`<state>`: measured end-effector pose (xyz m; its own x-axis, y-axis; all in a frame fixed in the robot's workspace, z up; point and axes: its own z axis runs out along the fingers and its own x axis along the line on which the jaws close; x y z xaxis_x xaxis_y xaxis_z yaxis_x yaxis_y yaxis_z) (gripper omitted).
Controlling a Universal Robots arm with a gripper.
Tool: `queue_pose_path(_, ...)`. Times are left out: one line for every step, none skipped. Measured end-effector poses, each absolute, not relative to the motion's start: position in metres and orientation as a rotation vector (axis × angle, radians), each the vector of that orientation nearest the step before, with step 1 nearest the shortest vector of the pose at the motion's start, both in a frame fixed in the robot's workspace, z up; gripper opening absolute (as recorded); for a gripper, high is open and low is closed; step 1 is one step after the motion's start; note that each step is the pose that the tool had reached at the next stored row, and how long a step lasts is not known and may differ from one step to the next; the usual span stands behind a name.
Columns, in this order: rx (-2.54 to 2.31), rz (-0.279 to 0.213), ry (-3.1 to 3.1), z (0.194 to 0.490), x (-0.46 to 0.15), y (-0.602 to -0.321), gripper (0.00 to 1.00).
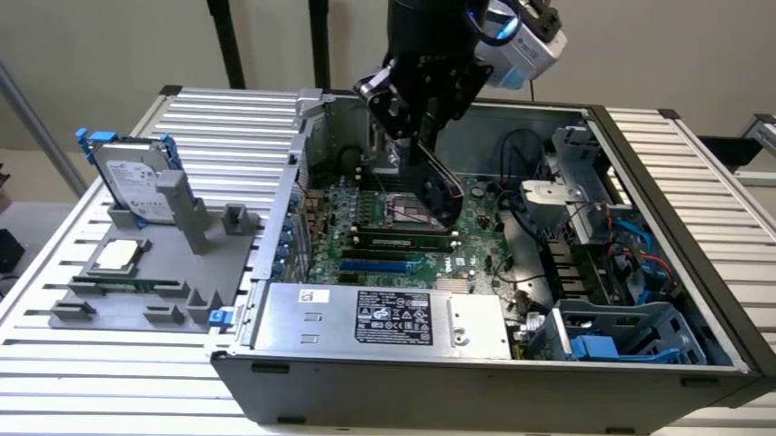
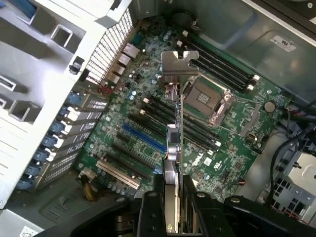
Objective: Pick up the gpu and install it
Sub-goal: 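Insert the gpu into the slot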
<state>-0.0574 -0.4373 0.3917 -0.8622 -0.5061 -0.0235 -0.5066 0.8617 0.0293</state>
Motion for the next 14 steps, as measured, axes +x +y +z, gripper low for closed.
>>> queue_pose_path(-0.849, 0.054, 3.008, 0.3912, -0.0574, -0.4373, 0.0)
queue_pose_path(-0.876, 0.053, 3.0, 0.3907, -0.0574, -0.4373, 0.0)
queue_pose_path(-0.902, 0.053, 2.991, 0.3902, -0.0574, -0.4373, 0.0)
queue_pose_path(-0.929, 0.053, 2.982, 0.3897, -0.0574, -0.4373, 0.0)
queue_pose_path(-0.957, 0.053, 2.973, 0.3892, -0.0574, -0.4373, 0.0)
queue_pose_path(-0.983, 0.052, 2.963, 0.3887, -0.0574, -0.4373, 0.0)
queue_pose_path(-1.01, 0.052, 2.953, 0.3883, -0.0574, -0.4373, 0.0)
queue_pose_path(-1.037, 0.052, 2.943, 0.3877, -0.0574, -0.4373, 0.0)
queue_pose_path(-1.064, 0.052, 2.933, 0.3871, -0.0574, -0.4373, 0.0)
queue_pose_path(-1.09, 0.051, 2.923, 0.3866, -0.0574, -0.4373, 0.0)
queue_pose_path(-1.116, 0.051, 2.912, 0.386, -0.0574, -0.4373, 0.0)
queue_pose_path(-1.143, 0.051, 2.901, 0.3854, -0.0574, -0.4373, 0.0)
queue_pose_path(-1.167, 0.05, 2.89, 0.3849, -0.0574, -0.4373, 0.0)
queue_pose_path(-1.196, 0.05, 2.878, 0.3842, -0.0574, -0.4373, 0.0)
